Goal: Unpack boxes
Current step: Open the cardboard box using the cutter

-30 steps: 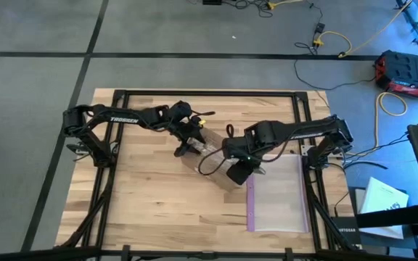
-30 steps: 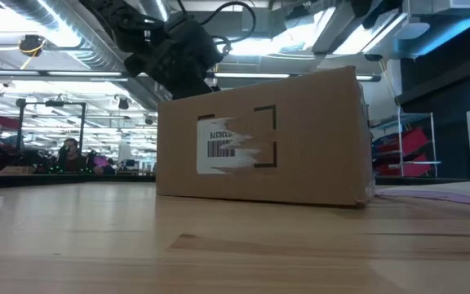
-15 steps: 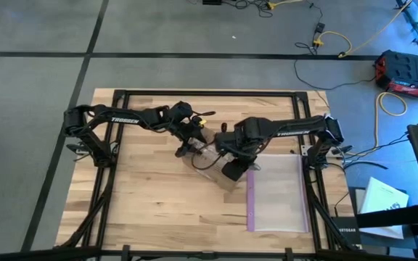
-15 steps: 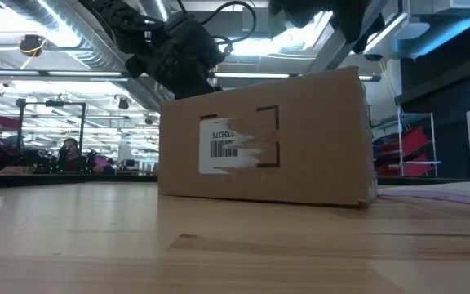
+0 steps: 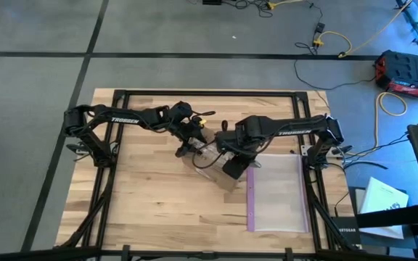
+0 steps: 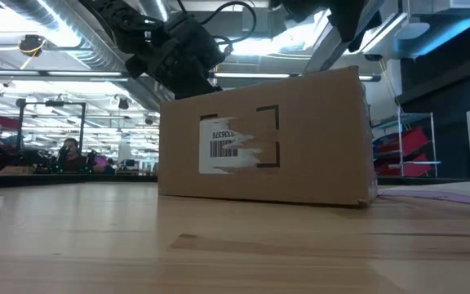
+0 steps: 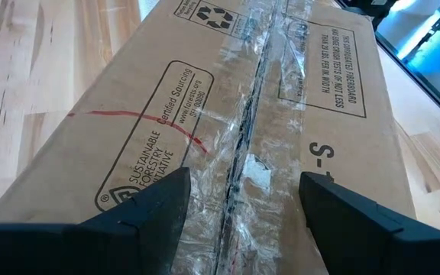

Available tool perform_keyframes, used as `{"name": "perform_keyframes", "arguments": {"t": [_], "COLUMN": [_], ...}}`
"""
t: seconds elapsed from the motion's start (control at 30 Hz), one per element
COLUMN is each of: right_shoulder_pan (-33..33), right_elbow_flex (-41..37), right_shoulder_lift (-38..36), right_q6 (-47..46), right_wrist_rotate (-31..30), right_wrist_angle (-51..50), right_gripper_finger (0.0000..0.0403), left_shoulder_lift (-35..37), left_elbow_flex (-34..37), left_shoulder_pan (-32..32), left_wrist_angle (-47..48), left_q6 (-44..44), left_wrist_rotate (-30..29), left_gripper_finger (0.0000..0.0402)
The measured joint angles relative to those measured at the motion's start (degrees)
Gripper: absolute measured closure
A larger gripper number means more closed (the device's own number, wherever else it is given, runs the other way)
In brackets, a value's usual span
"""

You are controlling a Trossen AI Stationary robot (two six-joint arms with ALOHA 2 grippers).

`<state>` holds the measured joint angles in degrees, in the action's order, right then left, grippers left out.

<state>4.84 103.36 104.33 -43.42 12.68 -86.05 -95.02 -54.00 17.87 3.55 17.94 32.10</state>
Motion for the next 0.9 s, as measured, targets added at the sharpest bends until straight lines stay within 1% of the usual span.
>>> {"name": "perform_keyframes", "arguments": {"t": [0.77,0.9], "right_shoulder_pan": [0.4,0.3], "right_elbow_flex": [-0.2,-0.2], "right_shoulder_lift": [0.5,0.7], "right_q6": [1.8,1.8], "right_wrist_rotate": [-1.5,-0.8], "right_wrist_angle": [-0.6,-0.8], "right_gripper_finger": [0.0341,0.0341], "left_shoulder_lift": [0.0,0.0], "left_elbow_flex": [0.0,0.0], "left_shoulder_pan": [0.0,0.0], "left_wrist_angle": [-0.1,-0.1], "left_q6": [0.0,0.0], "left_wrist_rotate": [0.0,0.0], "left_gripper_finger": [0.0165,0.0165]}}
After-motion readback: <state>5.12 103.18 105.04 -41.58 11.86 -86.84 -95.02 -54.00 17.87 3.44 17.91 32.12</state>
